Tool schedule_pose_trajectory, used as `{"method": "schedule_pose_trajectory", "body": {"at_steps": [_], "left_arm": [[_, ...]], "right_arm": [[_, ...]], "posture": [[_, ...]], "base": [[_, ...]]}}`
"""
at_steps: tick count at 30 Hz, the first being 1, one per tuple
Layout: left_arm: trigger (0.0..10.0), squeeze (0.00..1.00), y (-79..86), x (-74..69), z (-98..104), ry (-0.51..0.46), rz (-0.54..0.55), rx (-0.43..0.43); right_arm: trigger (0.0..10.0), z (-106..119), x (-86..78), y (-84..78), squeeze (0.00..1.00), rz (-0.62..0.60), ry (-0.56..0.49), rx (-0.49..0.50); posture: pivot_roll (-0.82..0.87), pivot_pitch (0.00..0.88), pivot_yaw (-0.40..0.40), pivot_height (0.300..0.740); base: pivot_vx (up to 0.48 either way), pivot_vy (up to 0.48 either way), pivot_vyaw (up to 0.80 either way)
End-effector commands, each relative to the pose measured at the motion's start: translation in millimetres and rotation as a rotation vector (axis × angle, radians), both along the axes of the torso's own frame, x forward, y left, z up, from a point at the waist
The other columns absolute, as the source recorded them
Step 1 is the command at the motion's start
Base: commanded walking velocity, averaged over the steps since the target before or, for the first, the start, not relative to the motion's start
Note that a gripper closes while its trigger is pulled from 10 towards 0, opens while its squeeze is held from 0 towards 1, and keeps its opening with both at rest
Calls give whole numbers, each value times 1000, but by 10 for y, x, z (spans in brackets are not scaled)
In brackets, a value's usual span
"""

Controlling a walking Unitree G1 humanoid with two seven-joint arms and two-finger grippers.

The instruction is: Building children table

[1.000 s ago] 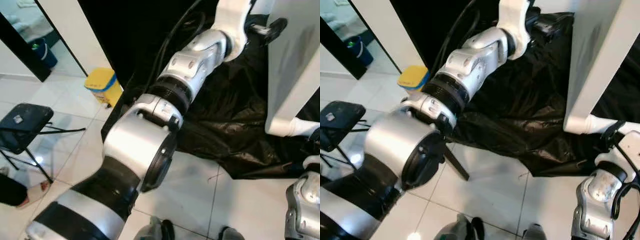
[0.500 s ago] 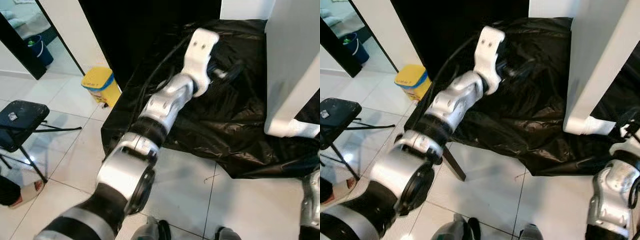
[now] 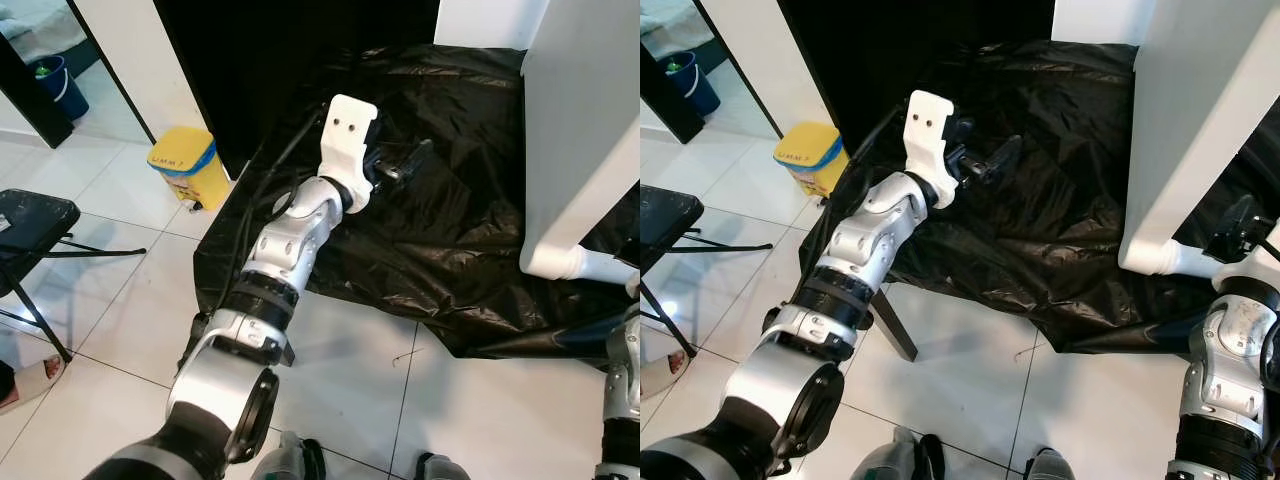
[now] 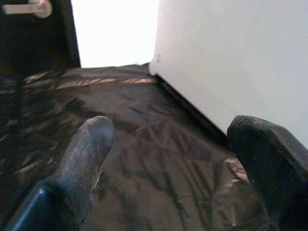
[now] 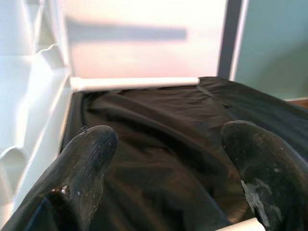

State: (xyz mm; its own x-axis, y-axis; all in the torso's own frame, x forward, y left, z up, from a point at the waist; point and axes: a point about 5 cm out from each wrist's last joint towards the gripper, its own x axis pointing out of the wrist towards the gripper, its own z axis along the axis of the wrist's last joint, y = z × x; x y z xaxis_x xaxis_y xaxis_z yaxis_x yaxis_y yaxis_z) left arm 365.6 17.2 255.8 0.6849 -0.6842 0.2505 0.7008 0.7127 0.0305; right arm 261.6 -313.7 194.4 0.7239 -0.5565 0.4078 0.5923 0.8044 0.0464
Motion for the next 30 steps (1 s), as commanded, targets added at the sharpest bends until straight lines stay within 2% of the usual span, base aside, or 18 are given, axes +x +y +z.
{"method": "schedule_pose_trajectory", "body": {"at_steps": [1, 4, 8, 10, 11, 12, 13, 14, 16, 18, 20, 24, 25, 26, 28, 30], "left_arm": [[10000, 0, 48, -56, -57, -5, -71, 17], [10000, 0, 130, -93, -148, 16, -34, 21], [10000, 0, 156, -108, -179, 26, -23, 22], [10000, 0, 199, -115, -220, 61, -16, -5], [10000, 0, 267, -114, -275, 73, 15, -7], [10000, 0, 267, -114, -275, 73, 15, -7], [10000, 0, 361, -117, -331, 69, 56, -14], [10000, 0, 361, -117, -331, 69, 56, -14], [10000, 0, 518, -161, -423, 53, 130, -23], [10000, 0, 518, -161, -423, 53, 130, -23], [10000, 0, 609, -205, -507, 74, 186, -39], [10000, 0, 637, -216, -543, 92, 204, -44], [10000, 0, 661, -249, -561, 100, 214, -50], [10000, 0, 661, -249, -561, 100, 214, -50], [10000, 0, 700, -319, -629, 97, 248, -25], [10000, 0, 700, -319, -629, 97, 248, -25]], "right_arm": [[10000, -34, 9, -6, 0, 18, 4, 8], [10000, -107, 6, 7, 0, 25, 18, 20], [10000, -133, 2, 11, 0, 26, 22, 23], [10000, -174, -22, 31, 0, 25, 30, 32], [10000, -222, -64, 70, 0, 26, 38, 39], [10000, -222, -64, 70, 0, 26, 38, 39], [10000, -278, -125, 110, 0, 20, 51, 47], [10000, -278, -125, 110, 0, 20, 51, 47], [10000, -347, -248, 165, 0, 3, 69, 54], [10000, -347, -248, 165, 0, 3, 69, 54], [10000, -414, -365, 226, 0, -14, 85, 52], [10000, -444, -409, 257, 0, -22, 94, 50], [10000, -472, -446, 336, 0, -6, 104, 44], [10000, -472, -446, 336, 0, -6, 104, 44], [10000, -523, -490, 568, 0, 68, 117, 44], [10000, -523, -490, 568, 0, 68, 117, 44]], "posture": [[-46, 147, 28, 740], [-43, 145, 21, 740], [-43, 145, 21, 740], [-49, 146, 15, 740], [-53, 149, 13, 740], [-53, 149, 13, 740], [-63, 147, 10, 740], [-63, 147, 10, 740], [-70, 140, 17, 740], [-70, 140, 17, 740], [-68, 142, 24, 740], [-68, 144, 23, 740], [-70, 150, 29, 740], [-70, 150, 29, 740], [-72, 151, 34, 740], [-72, 151, 34, 740]], "base": [[0, 0, 0], [0, 0, 0], [0, 0, 0], [0, 0, 0], [0, 0, 0], [0, 0, 0], [0, 0, 0], [0, 0, 0], [0, 0, 0], [0, 0, 0], [0, 0, 0], [0, 0, 0], [0, 0, 0], [0, 0, 0], [0, 0, 0], [0, 0, 0]]}}
